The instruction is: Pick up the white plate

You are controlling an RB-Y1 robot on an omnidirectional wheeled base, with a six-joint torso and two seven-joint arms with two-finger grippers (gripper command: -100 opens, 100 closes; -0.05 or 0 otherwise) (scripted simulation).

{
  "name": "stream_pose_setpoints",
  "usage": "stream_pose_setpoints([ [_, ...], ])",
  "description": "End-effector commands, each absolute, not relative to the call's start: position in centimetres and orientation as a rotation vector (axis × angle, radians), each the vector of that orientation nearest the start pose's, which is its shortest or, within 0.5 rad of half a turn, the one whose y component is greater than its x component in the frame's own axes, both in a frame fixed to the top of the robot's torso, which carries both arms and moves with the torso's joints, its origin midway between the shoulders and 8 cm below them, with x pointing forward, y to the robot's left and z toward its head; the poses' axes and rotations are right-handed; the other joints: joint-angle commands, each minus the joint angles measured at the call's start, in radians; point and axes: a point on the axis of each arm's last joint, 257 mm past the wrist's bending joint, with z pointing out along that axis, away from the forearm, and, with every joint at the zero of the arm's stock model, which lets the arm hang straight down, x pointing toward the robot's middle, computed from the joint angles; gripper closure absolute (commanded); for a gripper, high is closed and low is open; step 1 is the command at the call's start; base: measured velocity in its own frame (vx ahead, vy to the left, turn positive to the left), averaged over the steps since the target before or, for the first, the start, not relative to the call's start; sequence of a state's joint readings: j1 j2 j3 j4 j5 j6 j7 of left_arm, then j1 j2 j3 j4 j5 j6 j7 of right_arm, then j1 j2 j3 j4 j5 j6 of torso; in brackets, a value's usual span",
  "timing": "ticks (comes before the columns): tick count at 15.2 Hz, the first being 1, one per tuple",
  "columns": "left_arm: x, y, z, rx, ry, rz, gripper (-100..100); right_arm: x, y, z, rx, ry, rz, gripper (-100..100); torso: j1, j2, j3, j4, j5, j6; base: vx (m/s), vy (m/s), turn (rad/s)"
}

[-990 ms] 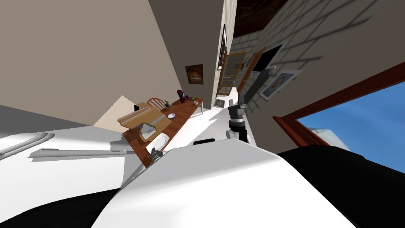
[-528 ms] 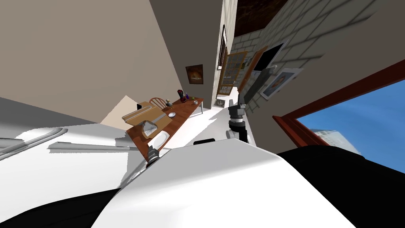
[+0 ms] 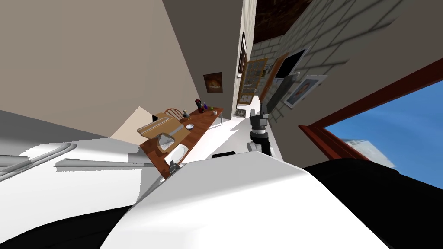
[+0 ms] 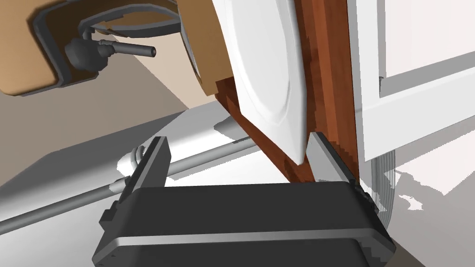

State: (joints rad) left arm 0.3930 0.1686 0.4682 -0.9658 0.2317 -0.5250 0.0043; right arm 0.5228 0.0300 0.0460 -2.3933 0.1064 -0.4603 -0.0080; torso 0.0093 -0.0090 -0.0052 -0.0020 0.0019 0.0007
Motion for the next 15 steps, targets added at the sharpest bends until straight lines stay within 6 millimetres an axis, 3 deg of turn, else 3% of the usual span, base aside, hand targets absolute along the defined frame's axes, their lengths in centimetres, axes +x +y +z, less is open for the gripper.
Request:
stream_pose_setpoints([
  [1, 18.1, 56.6, -46.5, -1.692, 0.857, -0.444, -100, 32.9, -25.6, 5.9, 0.581, 0.607, 1.286, 0, 0.0, 0.0, 0.0, 0.0, 0.0, 0.0, 0.072, 0.067, -0.042],
  [7, 17.1, 51.8, -49.4, -1.81, 0.742, -0.474, -100, 32.9, -25.6, 5.9, 0.581, 0.607, 1.286, 0, 0.0, -0.002, -0.001, 0.0, 0.0, 0.0, 0.074, 0.083, -0.037],
  [8, 17.0, 51.2, -49.7, -1.821, 0.732, -0.478, -100, 32.9, -25.6, 5.9, 0.581, 0.607, 1.286, 0, 0.0, -0.002, -0.001, 0.0, 0.0, 0.0, 0.061, 0.072, -0.018],
  [9, 17.2, 52.1, -49.3, -1.803, 0.749, -0.472, -100, 32.9, -25.6, 5.9, 0.581, 0.607, 1.286, 0, -0.001, -0.001, -0.001, 0.0, 0.0, 0.0, 0.032, 0.041, -0.011],
  [10, 19.0, 50.3, -49.2, -1.79, 0.768, -0.5, -100, 32.9, -25.6, 5.9, 0.581, 0.607, 1.286, 0, -0.002, 0.0, 0.0, 0.0, -0.001, 0.0, 0.028, 0.085, 0.211],
  [11, 19.6, 49.7, -49.2, -1.784, 0.775, -0.509, -100, 32.9, -25.6, 5.9, 0.581, 0.607, 1.286, 0, -0.001, 0.001, 0.0, 0.0, -0.001, -0.001, 0.042, 0.129, 0.312],
  [12, 18.6, 50.6, -49.3, -1.795, 0.76, -0.497, -100, 32.9, -25.6, 5.9, 0.581, 0.607, 1.286, 0, 0.001, 0.001, 0.0, 0.0, 0.0, -0.001, 0.03, 0.072, 0.097],
  [13, 17.8, 51.3, -49.3, -1.801, 0.753, -0.482, 100, 32.9, -25.6, 5.9, 0.581, 0.607, 1.286, 0, 0.0, 0.001, 0.001, 0.0, 0.0, 0.0, 0.001, -0.013, -0.185],
  [14, 17.1, 51.9, -49.3, -1.807, 0.746, -0.474, 100, 32.9, -25.6, 5.9, 0.581, 0.607, 1.286, 0, -0.004, 0.003, 0.001, 0.0, -0.001, 0.0, -0.023, -0.075, -0.295],
  [15, 17.9, 51.3, -49.2, -1.799, 0.756, -0.482, 100, 32.9, -25.6, 5.9, 0.581, 0.607, 1.286, 0, -0.008, 0.005, 0.003, 0.001, -0.002, 0.001, -0.02, -0.052, -0.094],
])
